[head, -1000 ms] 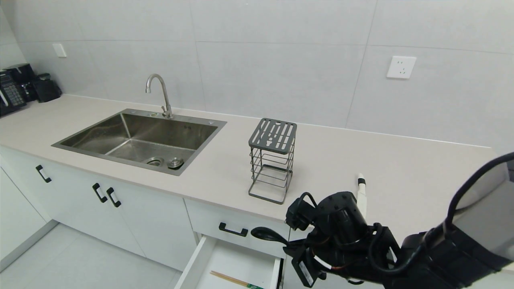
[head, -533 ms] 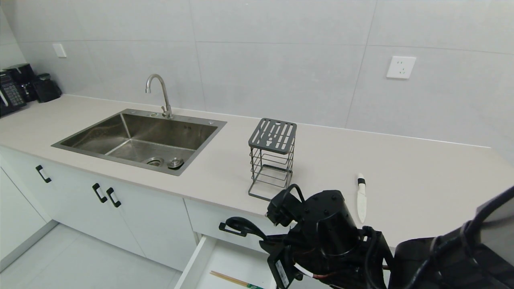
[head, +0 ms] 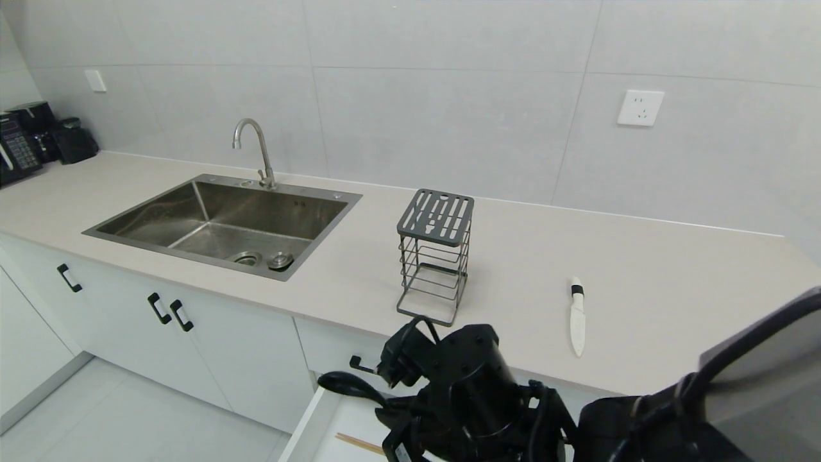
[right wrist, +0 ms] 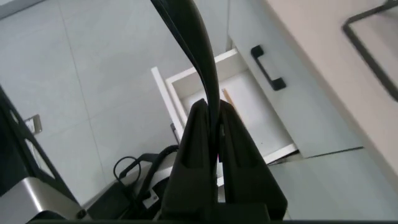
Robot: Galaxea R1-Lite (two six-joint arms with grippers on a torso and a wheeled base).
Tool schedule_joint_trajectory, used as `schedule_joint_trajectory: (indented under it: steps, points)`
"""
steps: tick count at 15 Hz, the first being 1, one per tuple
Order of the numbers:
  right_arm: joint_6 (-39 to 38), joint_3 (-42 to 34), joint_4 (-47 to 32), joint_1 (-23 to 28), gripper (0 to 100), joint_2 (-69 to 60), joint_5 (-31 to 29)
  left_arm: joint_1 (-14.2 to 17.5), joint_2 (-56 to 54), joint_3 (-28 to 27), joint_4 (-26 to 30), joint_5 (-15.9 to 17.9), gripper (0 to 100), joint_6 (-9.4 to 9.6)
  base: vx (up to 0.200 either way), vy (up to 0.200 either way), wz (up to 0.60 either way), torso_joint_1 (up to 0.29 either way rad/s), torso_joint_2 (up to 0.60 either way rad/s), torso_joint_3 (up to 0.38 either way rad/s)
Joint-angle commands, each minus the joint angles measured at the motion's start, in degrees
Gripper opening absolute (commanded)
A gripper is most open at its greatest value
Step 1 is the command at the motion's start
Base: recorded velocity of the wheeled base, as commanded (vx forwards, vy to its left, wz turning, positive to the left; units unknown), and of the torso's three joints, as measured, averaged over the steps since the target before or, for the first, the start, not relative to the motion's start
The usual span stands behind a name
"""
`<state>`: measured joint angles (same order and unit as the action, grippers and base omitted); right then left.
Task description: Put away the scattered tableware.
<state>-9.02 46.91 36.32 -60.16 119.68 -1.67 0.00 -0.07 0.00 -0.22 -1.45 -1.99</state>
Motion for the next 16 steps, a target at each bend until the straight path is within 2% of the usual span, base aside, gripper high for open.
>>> schedule_joint_trajectory:
  steps: [1, 2, 4, 6, 11, 16]
  points:
    - [0.85, 4.77, -2.57, -2.33, 0, 6.36, 1.76, -0.09, 0.07, 0.0, -0.04, -0.04, 100, -0.03, 0.0, 0.0, 0.0, 0.0, 0.0, 0.0]
    - [1.64, 6.62, -3.71, -2.33, 0, 7.5, 2.02, 0.0, 0.07, 0.0, -0.04, -0.04, 100, -0.03, 0.0, 0.0, 0.0, 0.0, 0.0, 0.0]
    - [4.63, 14.88, -8.45, -2.33, 0, 11.37, 2.29, 0.0, 0.07, 0.0, -0.04, -0.04, 100, -0.03, 0.0, 0.0, 0.0, 0.0, 0.0, 0.0]
    - [4.89, 18.57, -9.6, -1.98, 0, 12.69, 2.37, 0.0, 0.07, 0.0, -0.04, -0.04, 100, -0.03, 0.0, 0.0, 0.0, 0.0, 0.0, 0.0]
    - [4.98, 20.85, -9.42, -1.36, 0, 14.62, 2.29, 0.0, 0.07, 0.0, -0.04, -0.04, 100, -0.03, 0.0, 0.0, 0.0, -0.003, 0.01, 0.014]
    - [4.98, 22.26, -9.25, -0.75, 0, 16.03, 2.2, 0.0, 0.07, 0.0, -0.04, -0.04, 100, -0.03, 0.0, 0.0, 0.0, -0.11, 0.23, 0.106]
